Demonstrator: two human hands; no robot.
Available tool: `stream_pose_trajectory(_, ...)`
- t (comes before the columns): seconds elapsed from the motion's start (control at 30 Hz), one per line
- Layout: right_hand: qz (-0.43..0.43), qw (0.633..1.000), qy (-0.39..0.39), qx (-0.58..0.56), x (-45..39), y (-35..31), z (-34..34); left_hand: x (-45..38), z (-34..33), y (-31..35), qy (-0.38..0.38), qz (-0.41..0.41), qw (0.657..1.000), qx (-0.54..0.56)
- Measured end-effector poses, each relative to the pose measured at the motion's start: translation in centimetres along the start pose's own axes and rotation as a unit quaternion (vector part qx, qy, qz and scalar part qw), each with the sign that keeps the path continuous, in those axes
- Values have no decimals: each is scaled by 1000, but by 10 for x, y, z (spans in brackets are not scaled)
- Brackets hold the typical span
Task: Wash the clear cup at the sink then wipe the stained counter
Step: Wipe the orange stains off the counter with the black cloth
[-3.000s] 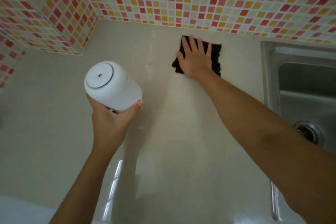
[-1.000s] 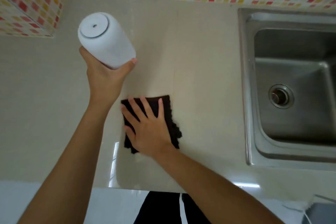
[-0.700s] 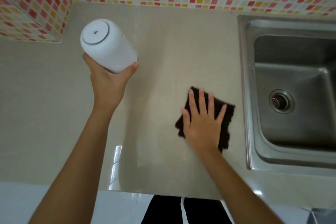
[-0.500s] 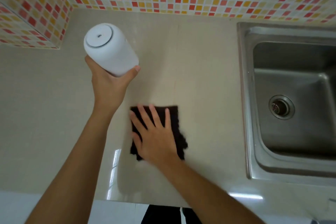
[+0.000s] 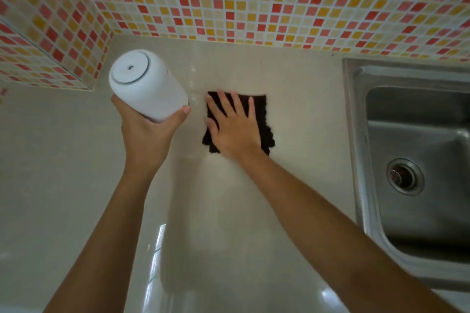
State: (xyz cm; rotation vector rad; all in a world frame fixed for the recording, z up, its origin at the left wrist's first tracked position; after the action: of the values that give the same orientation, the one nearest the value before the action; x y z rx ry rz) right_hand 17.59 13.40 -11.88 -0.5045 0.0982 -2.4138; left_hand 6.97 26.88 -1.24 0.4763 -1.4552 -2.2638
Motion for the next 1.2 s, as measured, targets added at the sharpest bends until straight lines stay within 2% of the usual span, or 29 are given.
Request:
stream_pose_trajectory(0.07,-20,1000,0,12,-36,41,20,-4,3,-1,3,-3,1000,-3)
stream_pose_trajectory(0.17,-159,987,16,-33,-66,131,45,-8,0,-6,-10,-9,1000,0)
stream_pose_trajectory(0.23,-182,982,20,-50,-67,134,46,-9,-6,-11,-17,-4,1000,6)
stream_pose_trajectory(0.3,-135,990,13,-42,-51,94,31,-10,-18,-12,-17,4,1000,17)
stream_pose_trajectory(0.43,84,995,-7,45,59,15,-15,-11,-50,-11,-14,3,998,58)
stream_pose_trajectory(0.5,168,981,-33,95,108,24,-31,-12,-66,-10,-21,10,997,73)
stream_pose_trajectory(0.53,178,978,-34,102,116,46,-30,-11,-72,-9,-26,17,997,75)
stream_pose_trajectory(0.6,93,991,-7,97,107,112,-13,-9,-79,-9,-24,20,997,73)
stream_pose_trajectory(0.7,-114,993,18,20,81,201,11,-3,-81,-12,-15,23,997,68)
stream_pose_trajectory(0.77,-198,979,37,-21,71,206,14,1,-80,-13,-9,22,998,65)
stream_pose_trajectory(0.83,-235,970,44,-49,71,176,5,4,-79,-13,-1,25,998,61)
stream_pose_trajectory(0.9,-185,981,50,-38,84,121,-7,4,-77,-13,7,25,998,56)
stream_pose_trajectory(0.97,-70,997,31,-14,114,62,-25,2,-76,-11,7,23,998,52)
stream_pose_trajectory(1.03,36,999,-5,20,151,31,-45,3,-78,-7,-3,19,999,46)
stream_pose_trajectory(1.1,99,993,-30,57,174,37,-56,7,-85,-3,-20,19,999,45)
stream_pose_trajectory(1.2,104,990,-35,92,179,72,-53,23,-102,-1,-51,28,997,47)
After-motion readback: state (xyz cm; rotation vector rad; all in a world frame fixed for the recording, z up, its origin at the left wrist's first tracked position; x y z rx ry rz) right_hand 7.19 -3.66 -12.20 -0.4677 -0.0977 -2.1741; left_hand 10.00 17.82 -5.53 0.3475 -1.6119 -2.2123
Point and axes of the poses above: each hand's wrist, its own x-axis away from the middle knuckle, its own z-axis out of the back of the hand, y = z × x, the point moved 10 cm from there along -x, towards the middle knuckle, and after that the axes turned 15 degrees about -y, right-handed, at the moved point
